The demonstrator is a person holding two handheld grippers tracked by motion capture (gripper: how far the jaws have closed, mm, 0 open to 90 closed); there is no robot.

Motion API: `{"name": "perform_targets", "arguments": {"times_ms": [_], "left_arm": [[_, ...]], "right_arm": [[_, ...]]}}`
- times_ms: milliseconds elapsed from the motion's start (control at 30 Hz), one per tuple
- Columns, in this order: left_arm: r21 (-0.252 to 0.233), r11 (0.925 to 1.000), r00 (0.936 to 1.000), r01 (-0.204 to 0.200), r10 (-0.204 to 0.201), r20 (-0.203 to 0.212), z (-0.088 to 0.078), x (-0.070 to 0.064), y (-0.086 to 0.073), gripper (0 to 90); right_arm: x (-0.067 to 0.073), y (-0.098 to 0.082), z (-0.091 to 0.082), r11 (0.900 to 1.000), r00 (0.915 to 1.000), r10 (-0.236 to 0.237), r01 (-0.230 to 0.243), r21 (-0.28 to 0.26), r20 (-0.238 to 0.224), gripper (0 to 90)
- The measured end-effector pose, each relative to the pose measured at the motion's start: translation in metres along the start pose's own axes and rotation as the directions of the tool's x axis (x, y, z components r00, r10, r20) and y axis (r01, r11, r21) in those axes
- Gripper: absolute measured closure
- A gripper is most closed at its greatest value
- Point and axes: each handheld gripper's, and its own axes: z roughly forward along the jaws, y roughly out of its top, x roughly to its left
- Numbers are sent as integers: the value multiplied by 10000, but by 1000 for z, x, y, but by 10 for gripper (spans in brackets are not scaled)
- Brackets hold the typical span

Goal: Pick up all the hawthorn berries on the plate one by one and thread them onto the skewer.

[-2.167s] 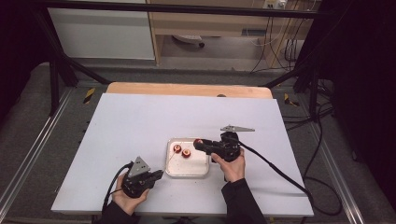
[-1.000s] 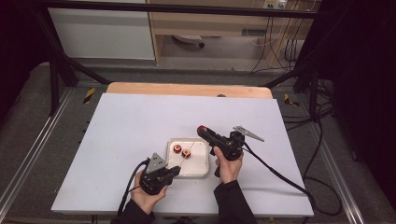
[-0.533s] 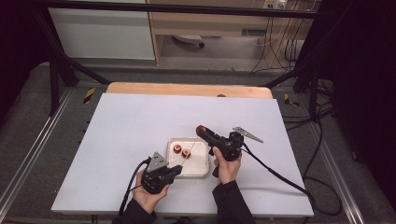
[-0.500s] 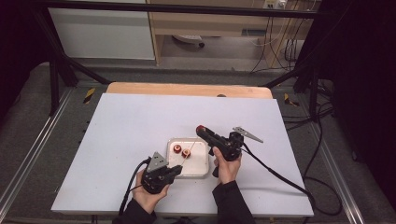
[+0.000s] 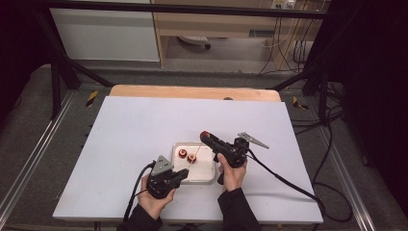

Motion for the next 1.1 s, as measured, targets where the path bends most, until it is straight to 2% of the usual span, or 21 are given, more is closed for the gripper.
{"name": "perform_targets", "arguments": {"times_ms": [367,433,533,633,767,867,1100], "left_arm": [[-58,9998,9998,180,-180,-1,4,-1,1,885],[-204,9997,9999,163,-164,-45,4,-2,1,885],[-235,9994,9997,234,-235,-25,5,-2,2,885],[-254,9990,9994,355,-355,2,6,-1,3,885],[-281,9992,9995,296,-299,-104,8,0,9,885],[-169,9994,9995,309,-310,-101,13,0,10,885],[-216,9994,9996,271,-274,-101,16,0,13,885]], "right_arm": [[2,-7,-1,9999,9999,-126,126,96,-6,617],[3,-9,0,9998,9999,98,-97,145,-86,618],[3,-12,0,9999,9999,53,-51,165,-117,618],[3,-15,0,9994,9999,12,-7,339,-156,619],[4,-23,1,9977,9998,3,10,673,-204,620],[4,-27,0,9972,9997,-194,206,725,-178,619],[7,-35,-1,9944,9995,-246,264,1021,-191,619]]}}
